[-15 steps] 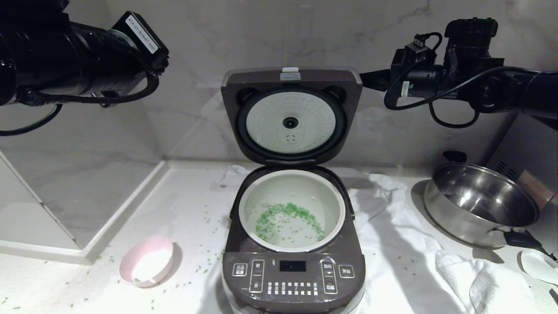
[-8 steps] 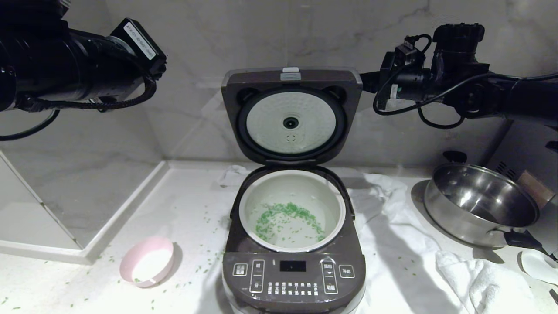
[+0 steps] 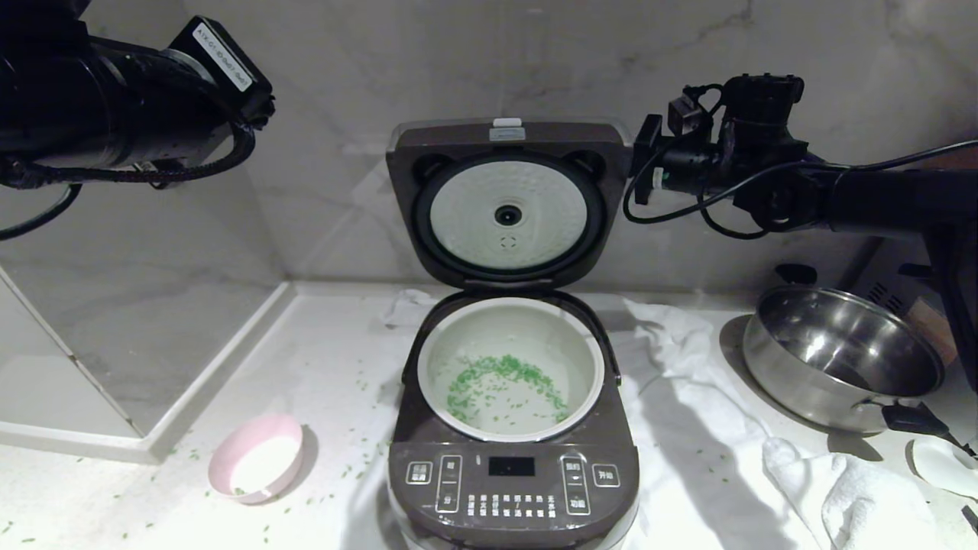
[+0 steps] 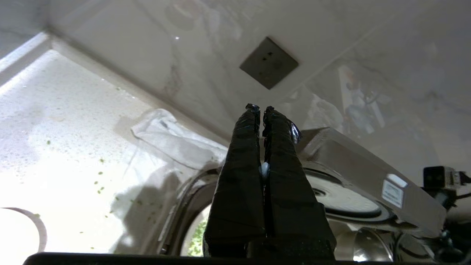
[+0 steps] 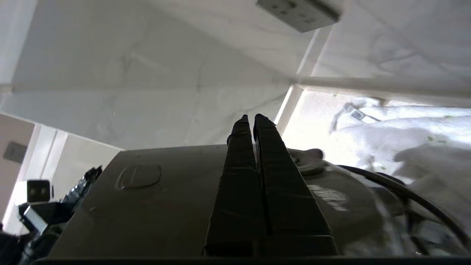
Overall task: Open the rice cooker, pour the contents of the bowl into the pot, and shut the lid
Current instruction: Close the rice cooker
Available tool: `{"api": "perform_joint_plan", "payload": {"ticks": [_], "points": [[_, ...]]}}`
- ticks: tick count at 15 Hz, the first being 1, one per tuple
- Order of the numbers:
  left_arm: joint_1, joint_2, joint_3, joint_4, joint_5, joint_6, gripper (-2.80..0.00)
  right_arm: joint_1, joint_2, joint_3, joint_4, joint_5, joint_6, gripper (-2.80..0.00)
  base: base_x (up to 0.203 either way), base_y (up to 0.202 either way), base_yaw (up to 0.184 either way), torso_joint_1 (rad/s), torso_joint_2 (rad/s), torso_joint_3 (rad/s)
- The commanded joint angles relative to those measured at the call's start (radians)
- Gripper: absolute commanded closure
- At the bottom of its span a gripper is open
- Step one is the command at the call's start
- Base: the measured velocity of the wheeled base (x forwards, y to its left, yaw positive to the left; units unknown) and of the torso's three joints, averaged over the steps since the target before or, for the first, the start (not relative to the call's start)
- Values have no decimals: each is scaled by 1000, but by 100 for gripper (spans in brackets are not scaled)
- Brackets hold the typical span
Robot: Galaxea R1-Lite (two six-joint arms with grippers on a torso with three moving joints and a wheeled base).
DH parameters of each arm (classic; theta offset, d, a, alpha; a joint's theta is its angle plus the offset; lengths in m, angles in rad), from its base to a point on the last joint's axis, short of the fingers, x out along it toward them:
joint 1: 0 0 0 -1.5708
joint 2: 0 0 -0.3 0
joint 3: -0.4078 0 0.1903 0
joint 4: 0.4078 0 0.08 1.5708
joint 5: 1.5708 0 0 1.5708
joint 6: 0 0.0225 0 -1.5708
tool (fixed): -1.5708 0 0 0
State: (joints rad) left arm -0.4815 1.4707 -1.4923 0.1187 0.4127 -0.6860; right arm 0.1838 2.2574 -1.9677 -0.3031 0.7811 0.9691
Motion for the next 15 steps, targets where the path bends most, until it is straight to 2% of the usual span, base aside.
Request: {"api": "perform_joint_plan", "payload": {"ticks": [1, 4, 7, 10, 15], "points": [[0, -1, 1, 1, 3, -4, 0, 28, 1, 4, 11, 12, 7, 0, 0, 0, 0, 0, 0, 0], [0, 1, 1, 1, 3, -4, 0, 35, -23, 8, 81, 29, 7, 0, 0, 0, 0, 0, 0, 0], [0, 10, 0, -1, 3, -4, 0, 37, -63, 36, 171, 91, 6, 0, 0, 0, 0, 0, 0, 0], [-3, 41, -22, 0, 1, -4, 0, 37, -118, 125, 177, 118, 3, 0, 0, 0, 0, 0, 0, 0], [-21, 129, -118, -1, 2, -5, 0, 49, -200, 333, 178, 134, -95, 0, 0, 0, 0, 0, 0, 0]]}}
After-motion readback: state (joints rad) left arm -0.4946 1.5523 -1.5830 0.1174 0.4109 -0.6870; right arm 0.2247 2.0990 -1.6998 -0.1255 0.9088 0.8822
